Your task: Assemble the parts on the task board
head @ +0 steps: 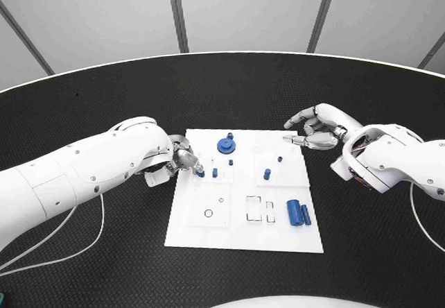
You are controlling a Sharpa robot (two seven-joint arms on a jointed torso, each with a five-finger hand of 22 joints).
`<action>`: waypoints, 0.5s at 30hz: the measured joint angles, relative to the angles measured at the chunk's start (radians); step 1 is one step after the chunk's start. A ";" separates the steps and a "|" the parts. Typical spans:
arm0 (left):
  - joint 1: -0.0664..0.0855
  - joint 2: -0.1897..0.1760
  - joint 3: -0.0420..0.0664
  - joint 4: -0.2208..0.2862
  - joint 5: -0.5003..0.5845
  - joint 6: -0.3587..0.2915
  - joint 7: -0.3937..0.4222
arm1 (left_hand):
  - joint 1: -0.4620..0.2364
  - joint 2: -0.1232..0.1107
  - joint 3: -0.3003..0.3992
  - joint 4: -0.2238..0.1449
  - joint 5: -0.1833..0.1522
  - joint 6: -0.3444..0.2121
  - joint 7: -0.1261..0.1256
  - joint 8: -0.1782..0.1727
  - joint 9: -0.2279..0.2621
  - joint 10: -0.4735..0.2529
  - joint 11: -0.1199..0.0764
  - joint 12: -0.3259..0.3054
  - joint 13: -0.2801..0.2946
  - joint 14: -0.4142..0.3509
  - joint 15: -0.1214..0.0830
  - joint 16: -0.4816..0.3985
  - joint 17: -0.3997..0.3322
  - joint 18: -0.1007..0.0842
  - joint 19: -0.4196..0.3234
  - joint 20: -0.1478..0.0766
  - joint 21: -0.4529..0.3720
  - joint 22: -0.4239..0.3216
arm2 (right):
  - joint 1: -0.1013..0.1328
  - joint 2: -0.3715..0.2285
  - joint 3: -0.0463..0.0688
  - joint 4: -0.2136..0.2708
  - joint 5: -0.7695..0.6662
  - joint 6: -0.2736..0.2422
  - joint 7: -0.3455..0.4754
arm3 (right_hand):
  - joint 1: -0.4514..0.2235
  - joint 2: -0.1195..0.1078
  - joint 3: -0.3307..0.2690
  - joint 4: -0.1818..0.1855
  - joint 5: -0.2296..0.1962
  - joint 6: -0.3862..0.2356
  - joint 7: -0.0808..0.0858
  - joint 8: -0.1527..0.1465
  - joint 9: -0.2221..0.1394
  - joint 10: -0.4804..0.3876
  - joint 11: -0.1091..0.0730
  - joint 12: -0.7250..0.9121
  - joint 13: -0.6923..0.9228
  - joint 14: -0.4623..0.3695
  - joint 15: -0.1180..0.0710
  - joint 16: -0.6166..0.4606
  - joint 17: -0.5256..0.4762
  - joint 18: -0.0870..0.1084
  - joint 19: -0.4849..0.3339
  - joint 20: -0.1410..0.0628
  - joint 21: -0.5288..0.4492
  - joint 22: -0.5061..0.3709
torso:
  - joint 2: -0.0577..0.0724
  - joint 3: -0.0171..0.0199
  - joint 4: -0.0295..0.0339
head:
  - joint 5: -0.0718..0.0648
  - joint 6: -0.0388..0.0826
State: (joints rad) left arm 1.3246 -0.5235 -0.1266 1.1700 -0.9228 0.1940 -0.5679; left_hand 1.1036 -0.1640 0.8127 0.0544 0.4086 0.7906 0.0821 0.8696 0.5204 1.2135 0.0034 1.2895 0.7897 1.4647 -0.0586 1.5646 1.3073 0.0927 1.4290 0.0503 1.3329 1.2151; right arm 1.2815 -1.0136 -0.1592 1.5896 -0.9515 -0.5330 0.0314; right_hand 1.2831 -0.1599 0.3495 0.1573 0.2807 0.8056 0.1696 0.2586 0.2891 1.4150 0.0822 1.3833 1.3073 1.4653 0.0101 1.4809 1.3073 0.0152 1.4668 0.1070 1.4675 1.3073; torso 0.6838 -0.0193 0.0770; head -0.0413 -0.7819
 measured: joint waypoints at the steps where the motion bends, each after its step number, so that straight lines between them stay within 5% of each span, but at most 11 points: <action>1: 0.000 0.001 0.000 0.000 0.000 0.002 0.000 | 0.000 0.000 0.000 0.000 0.000 0.000 0.000 0.000 0.000 0.000 0.000 0.000 0.000 0.000 0.000 0.000 0.000 0.000 0.000 0.000 0.000 0.000 | 0.000 0.000 0.000 0.000 0.000 0.000 0.000 | 0.000 0.000 0.000 0.000 0.000 0.000 0.000 0.000 0.000 0.000 0.000 0.000 0.000 0.000 0.000 0.000 0.000 0.000 0.000 0.000 0.000 0.000 | 0.000 0.0000 0.0000 | 0.000 0.000; 15: 0.000 0.013 0.000 -0.009 0.000 0.022 -0.006 | 0.000 0.000 0.001 -0.001 -0.001 0.004 -0.003 0.002 0.002 0.002 0.002 0.000 0.004 0.000 0.000 0.000 0.000 0.000 0.000 0.000 0.000 0.000 | 0.000 -0.002 0.000 0.002 0.000 0.000 -0.001 | 0.000 0.000 0.000 0.000 0.000 0.000 0.000 0.000 0.000 0.000 0.000 0.000 0.001 0.000 0.000 0.000 0.000 0.000 0.000 0.000 0.000 0.001 | 0.000 0.0000 0.0001 | -0.001 -0.006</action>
State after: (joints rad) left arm 1.3246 -0.5106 -0.1266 1.1608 -0.9228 0.2159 -0.5742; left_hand 1.1036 -0.1640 0.8142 0.0530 0.4080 0.7941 0.0791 0.8720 0.5228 1.2153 0.0050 1.2895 0.7941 1.4648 -0.0585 1.5646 1.3073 0.0927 1.4290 0.0503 1.3329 1.2152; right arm 1.2816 -1.0160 -0.1592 1.5916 -0.9515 -0.5330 0.0303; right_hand 1.2831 -0.1599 0.3495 0.1573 0.2807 0.8055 0.1696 0.2586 0.2891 1.4150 0.0822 1.3833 1.3081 1.4653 0.0101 1.4809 1.3073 0.0151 1.4668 0.1070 1.4675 1.3081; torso 0.6841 -0.0193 0.0771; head -0.0427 -0.7874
